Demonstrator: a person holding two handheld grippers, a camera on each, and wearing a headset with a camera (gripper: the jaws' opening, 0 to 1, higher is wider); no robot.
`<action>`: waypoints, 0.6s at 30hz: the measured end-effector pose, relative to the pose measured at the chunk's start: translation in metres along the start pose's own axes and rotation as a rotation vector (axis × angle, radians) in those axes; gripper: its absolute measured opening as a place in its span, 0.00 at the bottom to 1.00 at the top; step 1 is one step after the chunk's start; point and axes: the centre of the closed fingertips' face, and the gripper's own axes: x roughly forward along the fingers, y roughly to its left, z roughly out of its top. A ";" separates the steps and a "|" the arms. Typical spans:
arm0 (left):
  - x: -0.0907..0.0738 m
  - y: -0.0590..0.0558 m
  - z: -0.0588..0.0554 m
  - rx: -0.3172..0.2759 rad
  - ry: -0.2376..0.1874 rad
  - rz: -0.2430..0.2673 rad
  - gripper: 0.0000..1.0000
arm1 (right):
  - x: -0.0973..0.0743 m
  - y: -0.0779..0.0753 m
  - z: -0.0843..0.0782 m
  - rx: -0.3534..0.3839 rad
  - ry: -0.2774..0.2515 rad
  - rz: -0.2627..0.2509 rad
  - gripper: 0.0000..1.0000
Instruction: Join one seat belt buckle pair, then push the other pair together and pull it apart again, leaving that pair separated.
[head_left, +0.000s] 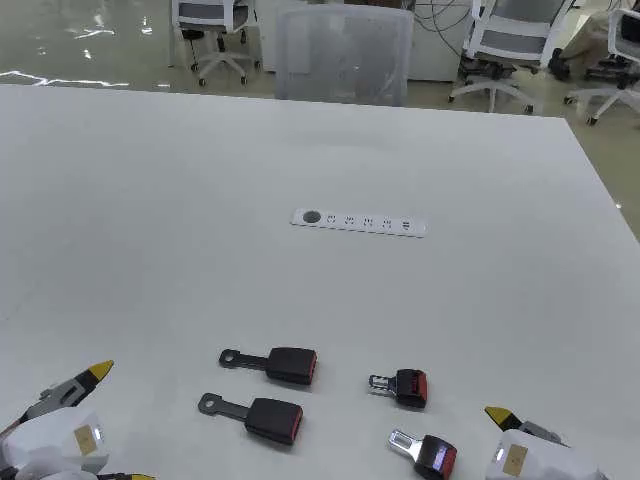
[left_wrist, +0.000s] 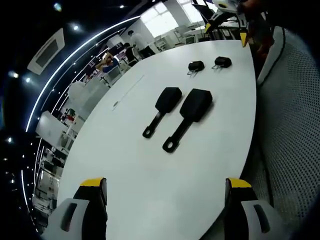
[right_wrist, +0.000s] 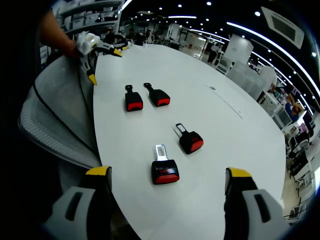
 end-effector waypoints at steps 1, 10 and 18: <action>0.000 -0.001 0.000 0.001 0.001 -0.003 1.00 | 0.001 0.000 0.002 0.004 -0.004 0.000 0.92; 0.002 -0.003 -0.003 -0.045 0.009 -0.019 1.00 | -0.001 -0.006 0.014 0.025 -0.036 -0.006 0.92; 0.002 -0.007 -0.002 -0.061 0.006 -0.030 0.99 | -0.004 -0.003 0.008 0.036 -0.027 -0.011 0.91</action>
